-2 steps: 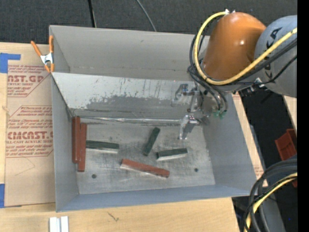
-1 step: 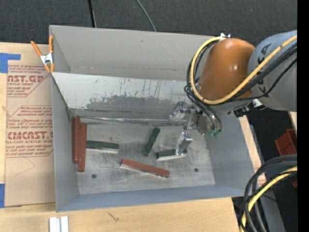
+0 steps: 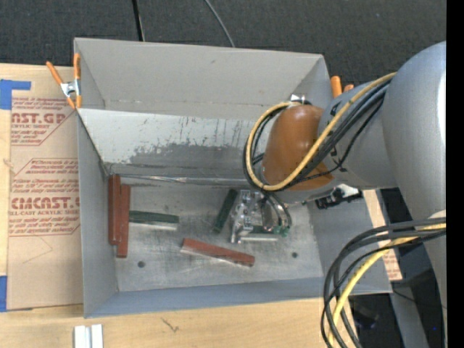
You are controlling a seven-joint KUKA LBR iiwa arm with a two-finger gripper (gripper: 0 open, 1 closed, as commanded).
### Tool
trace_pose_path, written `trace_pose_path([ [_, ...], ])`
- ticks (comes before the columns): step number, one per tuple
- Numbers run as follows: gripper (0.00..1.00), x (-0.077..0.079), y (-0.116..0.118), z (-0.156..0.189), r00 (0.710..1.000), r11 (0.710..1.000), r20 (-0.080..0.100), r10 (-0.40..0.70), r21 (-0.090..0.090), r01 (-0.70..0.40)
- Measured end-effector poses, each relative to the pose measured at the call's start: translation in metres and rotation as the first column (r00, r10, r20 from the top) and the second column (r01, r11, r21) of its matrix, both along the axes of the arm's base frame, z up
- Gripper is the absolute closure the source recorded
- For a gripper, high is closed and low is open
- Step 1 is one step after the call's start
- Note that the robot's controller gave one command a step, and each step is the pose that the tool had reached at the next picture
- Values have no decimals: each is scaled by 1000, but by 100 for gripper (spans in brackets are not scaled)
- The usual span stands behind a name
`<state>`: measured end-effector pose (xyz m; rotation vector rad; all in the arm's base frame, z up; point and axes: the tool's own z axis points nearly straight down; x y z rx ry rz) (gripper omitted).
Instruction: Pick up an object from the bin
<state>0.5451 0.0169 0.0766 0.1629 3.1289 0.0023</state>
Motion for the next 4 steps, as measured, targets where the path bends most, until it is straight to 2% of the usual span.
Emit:
trace_pose_path([
  [1,100,0,0,0,1000,1000,0,0,0,0],
  [2,100,1,-2,47,1000,1000,-13,7,0,-7],
  [3,100,1,-4,63,1000,1000,-11,10,0,-10],
  [4,100,-31,21,141,988,988,-7,155,-1,-155],
])
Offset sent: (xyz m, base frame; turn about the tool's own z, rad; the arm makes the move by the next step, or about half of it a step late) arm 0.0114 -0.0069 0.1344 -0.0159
